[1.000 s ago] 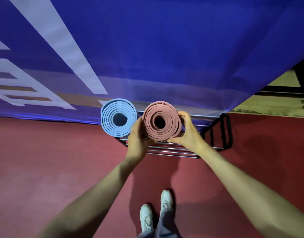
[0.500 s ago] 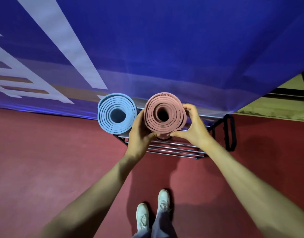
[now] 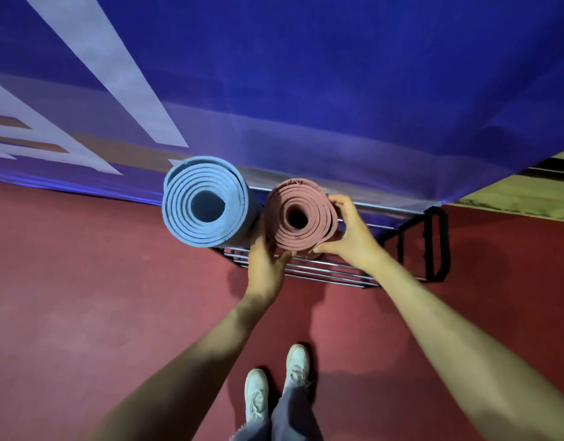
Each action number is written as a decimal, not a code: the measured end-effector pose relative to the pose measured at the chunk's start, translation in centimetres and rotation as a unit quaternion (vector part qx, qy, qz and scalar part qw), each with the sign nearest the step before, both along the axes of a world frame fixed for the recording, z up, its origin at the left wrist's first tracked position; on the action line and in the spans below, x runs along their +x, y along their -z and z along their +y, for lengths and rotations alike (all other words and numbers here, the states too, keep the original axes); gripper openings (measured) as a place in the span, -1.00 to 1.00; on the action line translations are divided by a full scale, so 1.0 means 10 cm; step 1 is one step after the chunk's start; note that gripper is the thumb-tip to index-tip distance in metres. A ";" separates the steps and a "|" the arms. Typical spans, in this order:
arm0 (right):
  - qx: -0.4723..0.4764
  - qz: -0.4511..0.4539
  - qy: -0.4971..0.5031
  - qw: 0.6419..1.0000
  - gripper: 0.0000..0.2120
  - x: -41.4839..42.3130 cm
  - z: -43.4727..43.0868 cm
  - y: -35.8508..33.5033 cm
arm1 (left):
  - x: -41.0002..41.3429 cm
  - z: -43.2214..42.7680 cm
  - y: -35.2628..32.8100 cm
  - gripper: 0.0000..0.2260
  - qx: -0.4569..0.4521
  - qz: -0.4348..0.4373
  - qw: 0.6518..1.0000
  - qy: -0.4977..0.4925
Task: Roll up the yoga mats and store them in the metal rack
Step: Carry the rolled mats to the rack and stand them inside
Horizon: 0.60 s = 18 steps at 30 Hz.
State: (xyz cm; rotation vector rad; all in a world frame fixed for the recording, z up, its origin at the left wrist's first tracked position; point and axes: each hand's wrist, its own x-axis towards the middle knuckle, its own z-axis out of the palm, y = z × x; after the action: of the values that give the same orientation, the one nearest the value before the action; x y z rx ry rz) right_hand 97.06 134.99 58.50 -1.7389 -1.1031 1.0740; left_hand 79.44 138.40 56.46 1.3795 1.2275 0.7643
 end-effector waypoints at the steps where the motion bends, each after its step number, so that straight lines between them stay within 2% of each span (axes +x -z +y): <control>1: -0.005 0.003 -0.003 1.000 -0.17 -0.02 0.03 0.11 | 0.01 -0.01 0.10 -0.20 0.014 0.017 1.000 -0.010; 5: -0.020 0.000 -0.024 1.000 -0.19 -0.04 0.18 0.49 | 0.05 -0.02 0.48 -0.26 -0.005 0.035 0.996 -0.080; 8: -0.034 0.002 -0.023 0.999 -0.19 -0.07 0.25 0.71 | 0.15 0.02 0.64 -0.49 -0.057 0.007 0.982 -0.179; 10: -0.045 0.014 -0.008 0.999 -0.13 -0.09 0.27 0.81 | 0.23 0.01 0.65 -0.58 -0.077 0.018 0.973 -0.216; 13: -0.056 0.018 0.001 0.998 -0.04 -0.06 0.28 0.88 | 0.22 -0.01 0.68 -0.60 -0.105 -0.006 0.974 -0.199; 18: -0.074 0.005 -0.009 0.997 -0.01 -0.04 0.27 0.81 | 0.12 -0.05 0.65 -0.60 -0.139 -0.018 0.974 -0.176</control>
State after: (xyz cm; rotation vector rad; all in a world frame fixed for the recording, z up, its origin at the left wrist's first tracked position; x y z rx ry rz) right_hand 96.65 137.65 50.37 -1.8387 -1.0581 1.2003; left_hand 80.65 137.93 50.00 0.9272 1.5091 0.8192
